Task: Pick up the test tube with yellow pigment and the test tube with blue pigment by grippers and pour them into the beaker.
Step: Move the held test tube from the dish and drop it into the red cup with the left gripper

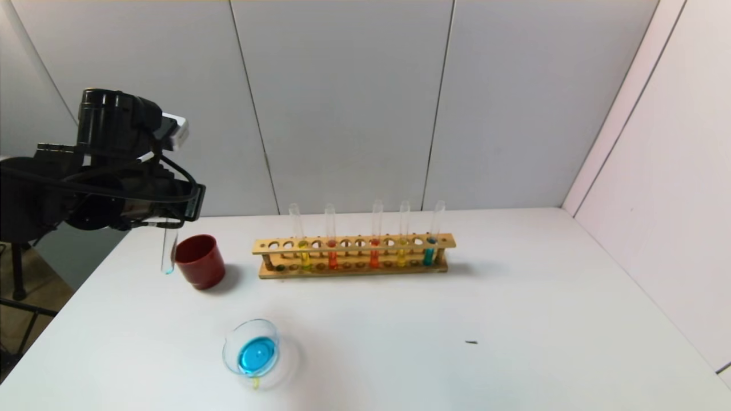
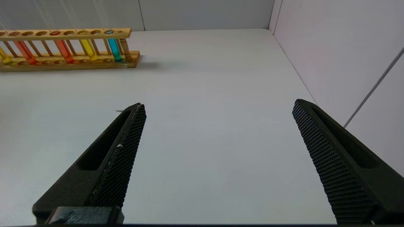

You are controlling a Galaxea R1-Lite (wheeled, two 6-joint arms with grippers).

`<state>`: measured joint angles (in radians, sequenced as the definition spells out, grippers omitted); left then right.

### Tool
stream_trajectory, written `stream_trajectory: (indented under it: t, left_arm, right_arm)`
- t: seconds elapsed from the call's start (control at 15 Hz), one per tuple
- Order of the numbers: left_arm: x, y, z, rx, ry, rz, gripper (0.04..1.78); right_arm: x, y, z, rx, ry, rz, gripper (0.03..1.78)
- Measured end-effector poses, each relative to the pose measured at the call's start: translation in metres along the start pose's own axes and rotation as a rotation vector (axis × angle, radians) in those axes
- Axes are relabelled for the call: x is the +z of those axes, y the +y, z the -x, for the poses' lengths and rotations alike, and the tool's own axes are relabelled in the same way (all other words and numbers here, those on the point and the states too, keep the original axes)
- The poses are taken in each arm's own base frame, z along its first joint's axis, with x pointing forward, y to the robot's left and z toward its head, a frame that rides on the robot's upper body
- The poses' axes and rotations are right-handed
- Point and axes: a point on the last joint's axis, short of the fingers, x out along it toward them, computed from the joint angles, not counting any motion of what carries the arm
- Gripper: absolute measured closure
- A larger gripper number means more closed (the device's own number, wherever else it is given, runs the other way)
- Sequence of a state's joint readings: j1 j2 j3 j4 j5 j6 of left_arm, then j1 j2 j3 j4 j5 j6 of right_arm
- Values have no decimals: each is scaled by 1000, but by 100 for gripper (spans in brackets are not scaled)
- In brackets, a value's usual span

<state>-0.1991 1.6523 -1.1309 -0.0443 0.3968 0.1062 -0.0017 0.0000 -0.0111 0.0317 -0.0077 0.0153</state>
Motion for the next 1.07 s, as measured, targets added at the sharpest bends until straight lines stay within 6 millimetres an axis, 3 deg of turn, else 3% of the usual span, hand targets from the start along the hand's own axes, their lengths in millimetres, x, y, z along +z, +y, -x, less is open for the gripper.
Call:
stream_trajectory:
  t: [0.6, 0.87, 1.07]
  left_arm:
    - [9, 6, -88, 85, -58, 70, 151]
    - [1, -2, -113, 91, -43, 75, 151]
    - [-6, -6, -120, 86, -34, 75, 151]
  right_arm:
    - [0, 0, 0, 0, 1, 0, 11]
    - [0, 0, 0, 0, 1, 0, 11]
    - [0, 0, 0, 0, 1, 0, 11]
